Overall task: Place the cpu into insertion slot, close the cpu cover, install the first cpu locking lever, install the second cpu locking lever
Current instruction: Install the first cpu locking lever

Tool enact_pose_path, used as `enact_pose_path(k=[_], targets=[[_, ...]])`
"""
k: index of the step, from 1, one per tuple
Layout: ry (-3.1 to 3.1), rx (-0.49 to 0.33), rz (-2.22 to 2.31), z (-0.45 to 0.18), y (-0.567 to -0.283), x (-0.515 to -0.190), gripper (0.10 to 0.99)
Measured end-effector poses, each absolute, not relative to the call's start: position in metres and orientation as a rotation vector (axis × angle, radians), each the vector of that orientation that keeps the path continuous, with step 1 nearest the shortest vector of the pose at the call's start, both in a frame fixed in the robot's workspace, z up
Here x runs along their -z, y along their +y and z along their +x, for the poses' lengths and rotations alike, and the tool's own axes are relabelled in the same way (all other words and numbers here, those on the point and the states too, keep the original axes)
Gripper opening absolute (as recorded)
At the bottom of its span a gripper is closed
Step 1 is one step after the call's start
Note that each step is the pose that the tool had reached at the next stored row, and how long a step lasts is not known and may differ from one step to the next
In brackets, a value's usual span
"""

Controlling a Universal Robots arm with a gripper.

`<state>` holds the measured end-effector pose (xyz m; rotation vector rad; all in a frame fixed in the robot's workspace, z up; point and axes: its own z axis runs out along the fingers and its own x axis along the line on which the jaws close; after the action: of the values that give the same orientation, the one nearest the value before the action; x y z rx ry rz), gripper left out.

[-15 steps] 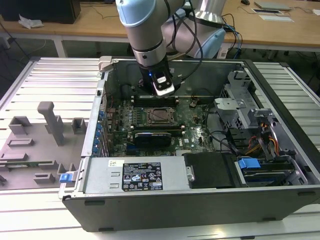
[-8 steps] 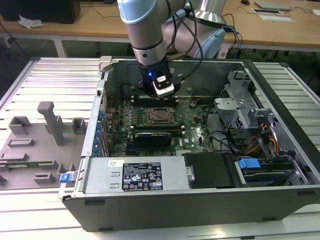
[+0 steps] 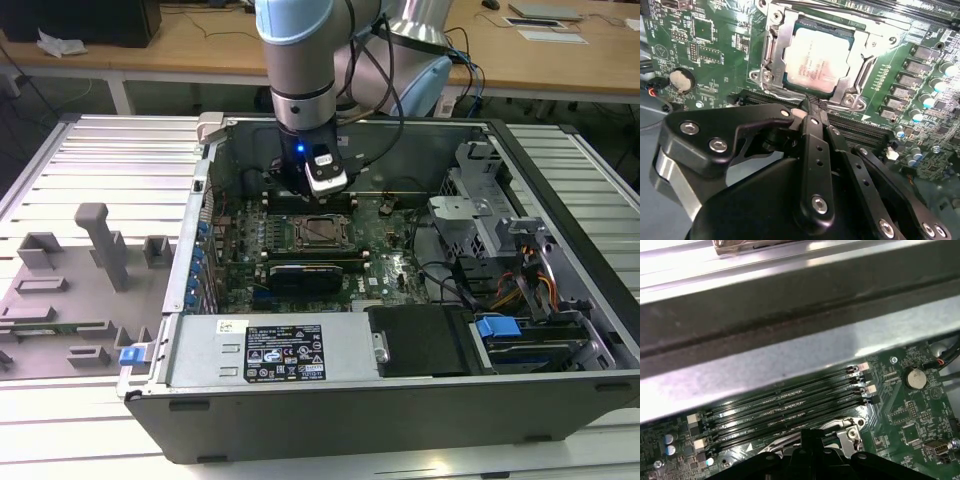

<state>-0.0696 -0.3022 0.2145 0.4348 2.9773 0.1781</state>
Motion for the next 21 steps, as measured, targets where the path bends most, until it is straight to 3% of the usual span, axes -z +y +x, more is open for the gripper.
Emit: enact_pose_path(k=[6, 21], targets=[[2.989, -0.086, 0.431, -0.069, -0.302, -0.215, 0.106], [3.06, -0.034, 0.438, -0.058, -0.316, -0.214, 0.106]])
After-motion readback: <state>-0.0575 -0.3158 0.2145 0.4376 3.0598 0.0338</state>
